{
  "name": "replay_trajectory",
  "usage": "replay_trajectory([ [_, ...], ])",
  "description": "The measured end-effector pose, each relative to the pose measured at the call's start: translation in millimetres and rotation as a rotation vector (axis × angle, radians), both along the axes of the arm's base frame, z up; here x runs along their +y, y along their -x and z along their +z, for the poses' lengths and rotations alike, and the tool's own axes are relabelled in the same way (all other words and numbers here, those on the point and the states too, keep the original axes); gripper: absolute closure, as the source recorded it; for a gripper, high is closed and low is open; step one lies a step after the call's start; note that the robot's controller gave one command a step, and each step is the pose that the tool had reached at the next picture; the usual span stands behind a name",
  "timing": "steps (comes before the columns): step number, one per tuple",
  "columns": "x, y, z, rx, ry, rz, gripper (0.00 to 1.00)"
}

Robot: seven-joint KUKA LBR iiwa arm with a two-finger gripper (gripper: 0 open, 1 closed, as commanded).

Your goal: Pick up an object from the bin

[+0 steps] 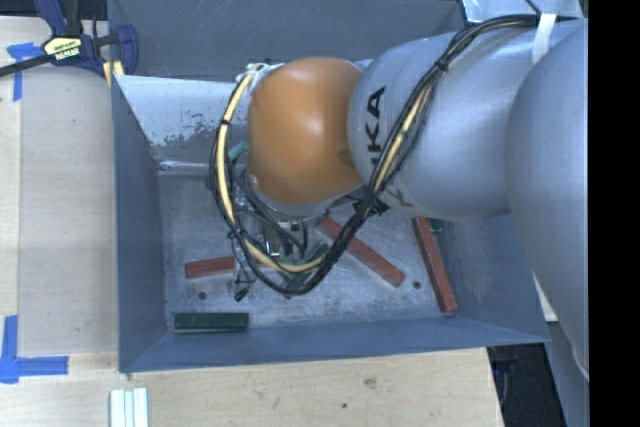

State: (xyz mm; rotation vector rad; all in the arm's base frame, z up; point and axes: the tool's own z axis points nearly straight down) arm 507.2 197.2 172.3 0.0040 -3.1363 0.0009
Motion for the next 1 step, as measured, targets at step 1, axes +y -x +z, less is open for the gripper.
replay_trajectory([
  [1,-29.6,-19.4,-106.5,-0.001,0.001,0.121,0.0],
])
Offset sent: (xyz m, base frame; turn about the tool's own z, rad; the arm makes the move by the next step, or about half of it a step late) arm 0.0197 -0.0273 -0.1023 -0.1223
